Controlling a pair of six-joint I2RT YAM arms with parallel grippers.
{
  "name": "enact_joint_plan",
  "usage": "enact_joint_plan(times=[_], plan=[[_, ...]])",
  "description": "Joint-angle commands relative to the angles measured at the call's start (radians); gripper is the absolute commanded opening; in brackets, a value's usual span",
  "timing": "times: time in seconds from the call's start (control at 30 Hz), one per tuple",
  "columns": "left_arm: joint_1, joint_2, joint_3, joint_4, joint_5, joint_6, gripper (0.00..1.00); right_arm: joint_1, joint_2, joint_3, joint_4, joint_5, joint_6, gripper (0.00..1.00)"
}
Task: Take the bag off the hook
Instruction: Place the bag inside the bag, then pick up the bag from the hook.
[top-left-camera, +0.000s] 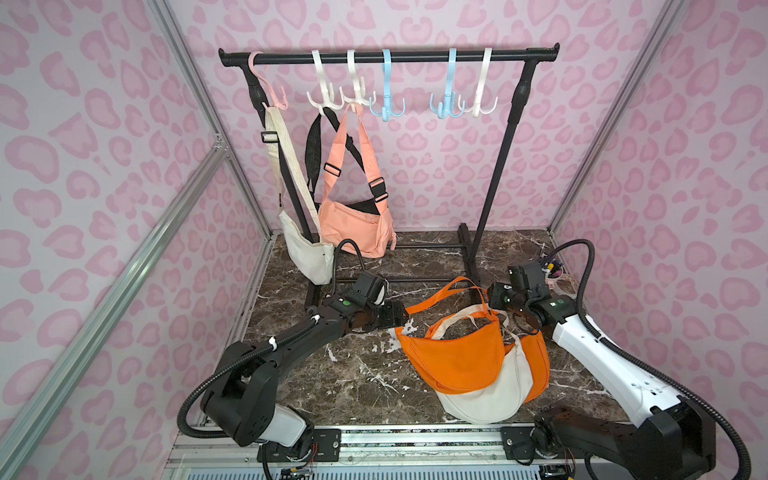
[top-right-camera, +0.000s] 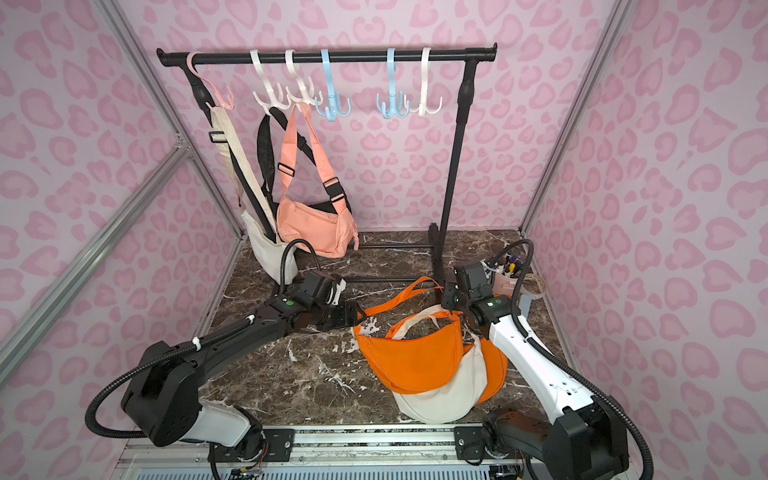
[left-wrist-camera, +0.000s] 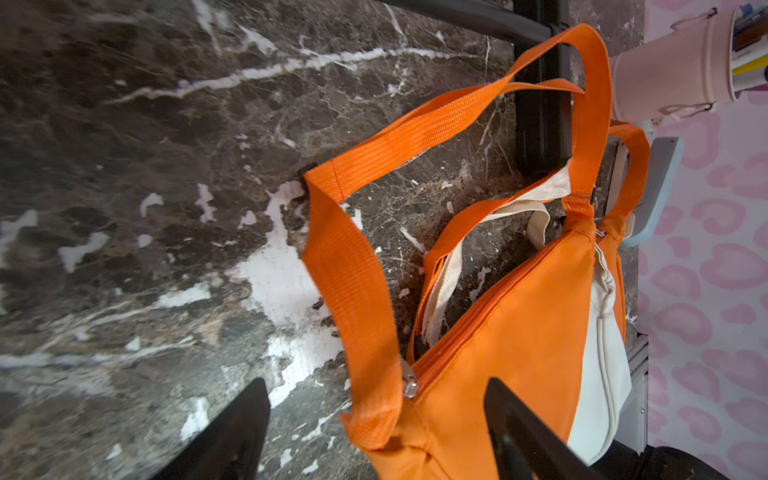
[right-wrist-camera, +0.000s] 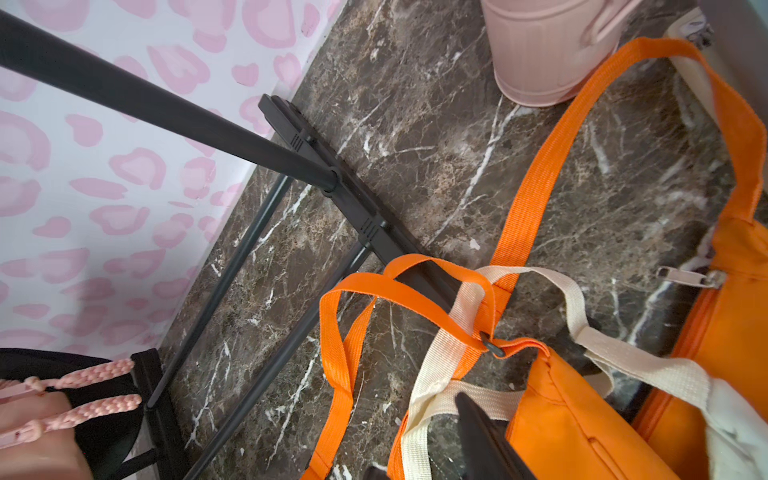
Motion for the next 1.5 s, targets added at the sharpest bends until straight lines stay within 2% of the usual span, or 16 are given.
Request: enact_joint_plan(times=[0.0, 0.37, 0.63, 1.0, 1.23, 1.47], plan=[[0.020, -0.037, -0.014, -0.003, -0.021, 0.007, 0.81, 0.013, 0.014, 0.030, 0.034, 0.020, -0.012, 0.45], [0.086, -0.166, -0.009, -0.036, -0.079, 0.080, 0.78, 0.110, 0.086, 0.139, 0.076, 0.052, -0.032, 0.45], [0.168, -0.267, 0.089, 0.009, -0.173, 0.197, 0.73, 0.186, 0.185, 0.280, 0.316, 0.012, -0.092, 0.45], [0.286, -0.185, 0.305, 0.143, -0.188, 0.290, 0.68, 0.232, 0.422, 0.597, 0.418, -0.039, -0.128, 0.44], [0.335, -0.140, 0.365, 0.240, -0.159, 0.322, 0.67, 0.244, 0.526, 0.740, 0.459, -0.197, -0.197, 0.38], [0.371, -0.082, 0.434, 0.315, -0.146, 0.381, 0.67, 0.245, 0.615, 0.797, 0.569, -0.323, -0.244, 0.38]])
